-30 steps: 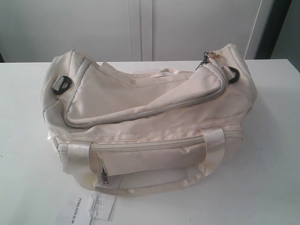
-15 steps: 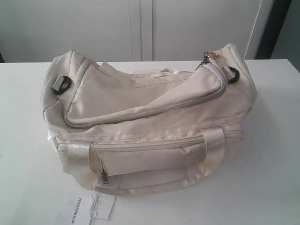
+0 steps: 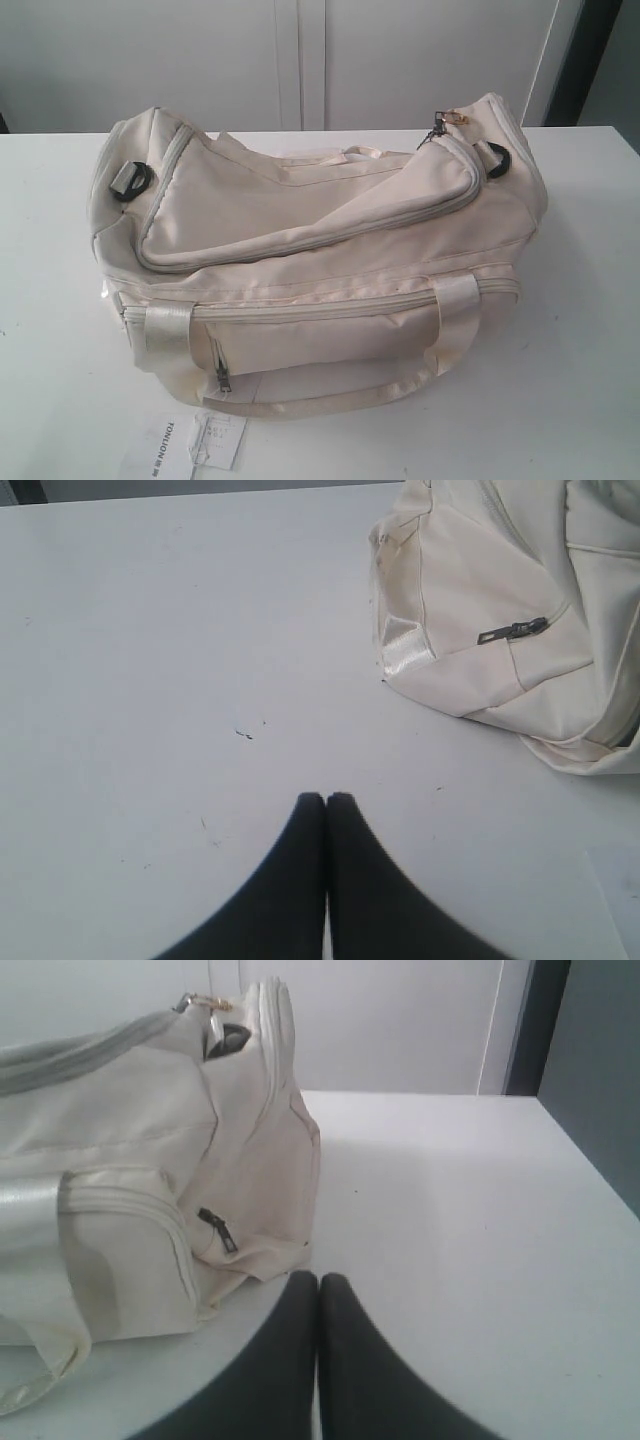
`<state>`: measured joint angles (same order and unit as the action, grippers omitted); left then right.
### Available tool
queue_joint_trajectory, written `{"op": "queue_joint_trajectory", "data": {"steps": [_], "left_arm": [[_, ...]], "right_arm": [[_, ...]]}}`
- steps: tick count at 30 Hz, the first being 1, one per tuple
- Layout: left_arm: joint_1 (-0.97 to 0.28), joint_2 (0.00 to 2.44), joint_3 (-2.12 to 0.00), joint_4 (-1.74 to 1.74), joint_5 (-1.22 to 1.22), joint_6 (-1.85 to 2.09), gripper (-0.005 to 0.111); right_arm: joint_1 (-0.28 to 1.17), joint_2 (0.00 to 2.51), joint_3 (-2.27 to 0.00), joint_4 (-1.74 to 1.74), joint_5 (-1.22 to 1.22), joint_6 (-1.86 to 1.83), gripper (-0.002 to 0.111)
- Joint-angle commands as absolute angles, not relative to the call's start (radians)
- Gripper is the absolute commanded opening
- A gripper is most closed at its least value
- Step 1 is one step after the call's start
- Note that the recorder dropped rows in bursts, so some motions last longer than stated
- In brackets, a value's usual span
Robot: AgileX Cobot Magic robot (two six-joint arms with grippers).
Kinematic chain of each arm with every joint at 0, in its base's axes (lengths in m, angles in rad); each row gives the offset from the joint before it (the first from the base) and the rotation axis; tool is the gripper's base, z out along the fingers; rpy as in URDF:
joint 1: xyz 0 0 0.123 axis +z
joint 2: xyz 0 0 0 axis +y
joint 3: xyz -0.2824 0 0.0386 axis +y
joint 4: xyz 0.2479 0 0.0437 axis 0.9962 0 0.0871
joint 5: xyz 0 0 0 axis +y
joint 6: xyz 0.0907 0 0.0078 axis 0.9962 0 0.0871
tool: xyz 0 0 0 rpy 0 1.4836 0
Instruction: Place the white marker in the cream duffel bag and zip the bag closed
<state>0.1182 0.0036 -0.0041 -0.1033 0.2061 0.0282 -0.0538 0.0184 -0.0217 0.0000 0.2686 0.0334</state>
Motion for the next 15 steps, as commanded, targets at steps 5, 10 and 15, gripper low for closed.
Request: {"op": "queue_joint_trajectory", "data": {"steps": [5,10,15], "left_arm": [[0.116,0.000,0.000,-0.104,0.203,0.024,0.000],[0.116,0.000,0.000,-0.104,0.203,0.024,0.000],[0.116,0.000,0.000,-0.104,0.203,0.024,0.000]], "right_arm": [[-0.060,0.011,0.000,0.008,0.269,0.022,0.000],[-0.060,0.010,0.000,0.028,0.264,0.022,0.000],[-0.060,0.000,0.000,0.122,0.264,0.024,0.000]]}}
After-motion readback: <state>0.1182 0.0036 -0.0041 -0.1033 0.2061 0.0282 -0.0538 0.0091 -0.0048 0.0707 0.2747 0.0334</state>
